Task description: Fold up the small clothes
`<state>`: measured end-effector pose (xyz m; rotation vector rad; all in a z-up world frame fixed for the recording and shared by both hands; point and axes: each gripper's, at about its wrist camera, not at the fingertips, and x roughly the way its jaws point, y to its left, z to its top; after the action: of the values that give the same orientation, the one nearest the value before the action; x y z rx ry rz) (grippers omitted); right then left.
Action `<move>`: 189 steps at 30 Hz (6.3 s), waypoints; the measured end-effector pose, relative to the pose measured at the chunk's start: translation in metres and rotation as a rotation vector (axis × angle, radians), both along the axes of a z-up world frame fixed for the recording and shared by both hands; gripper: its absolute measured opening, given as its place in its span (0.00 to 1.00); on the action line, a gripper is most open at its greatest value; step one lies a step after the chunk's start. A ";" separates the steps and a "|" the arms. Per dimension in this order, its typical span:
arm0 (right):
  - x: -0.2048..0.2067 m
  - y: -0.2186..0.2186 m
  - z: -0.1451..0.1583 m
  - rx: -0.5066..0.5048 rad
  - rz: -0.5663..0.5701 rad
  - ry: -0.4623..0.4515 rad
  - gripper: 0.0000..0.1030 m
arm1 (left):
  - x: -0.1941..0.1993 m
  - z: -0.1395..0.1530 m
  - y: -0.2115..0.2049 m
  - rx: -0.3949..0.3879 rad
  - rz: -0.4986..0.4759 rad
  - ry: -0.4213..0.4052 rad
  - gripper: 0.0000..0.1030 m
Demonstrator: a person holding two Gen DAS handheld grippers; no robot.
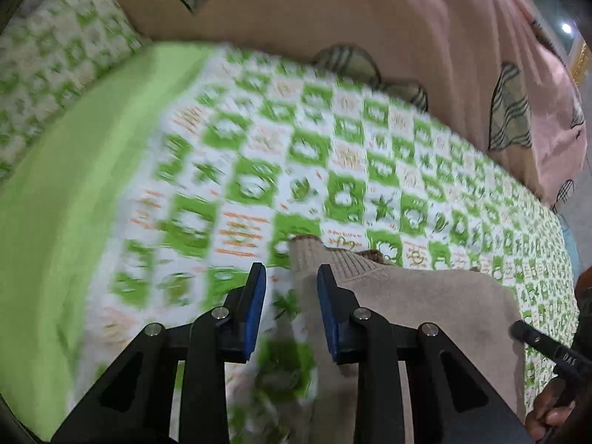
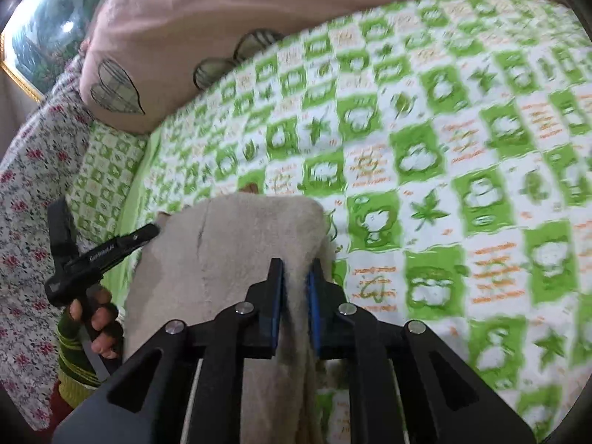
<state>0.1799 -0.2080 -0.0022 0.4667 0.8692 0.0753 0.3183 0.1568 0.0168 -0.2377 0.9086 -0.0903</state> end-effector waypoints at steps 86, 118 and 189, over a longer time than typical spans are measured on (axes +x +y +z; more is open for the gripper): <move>-0.190 0.118 -0.007 -0.378 0.207 0.005 0.82 | -0.286 0.010 -0.069 0.402 0.034 0.077 0.84; -0.143 0.105 0.013 -0.328 0.237 -0.019 0.84 | -0.247 0.026 -0.067 0.328 0.070 0.017 0.84; -0.126 0.111 0.015 -0.325 0.273 -0.036 0.84 | -0.246 0.031 -0.072 0.313 0.014 -0.037 0.85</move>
<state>0.0544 -0.0965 0.0128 0.0407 0.8859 0.1888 0.0723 0.0845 0.0476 0.0489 0.8709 0.0603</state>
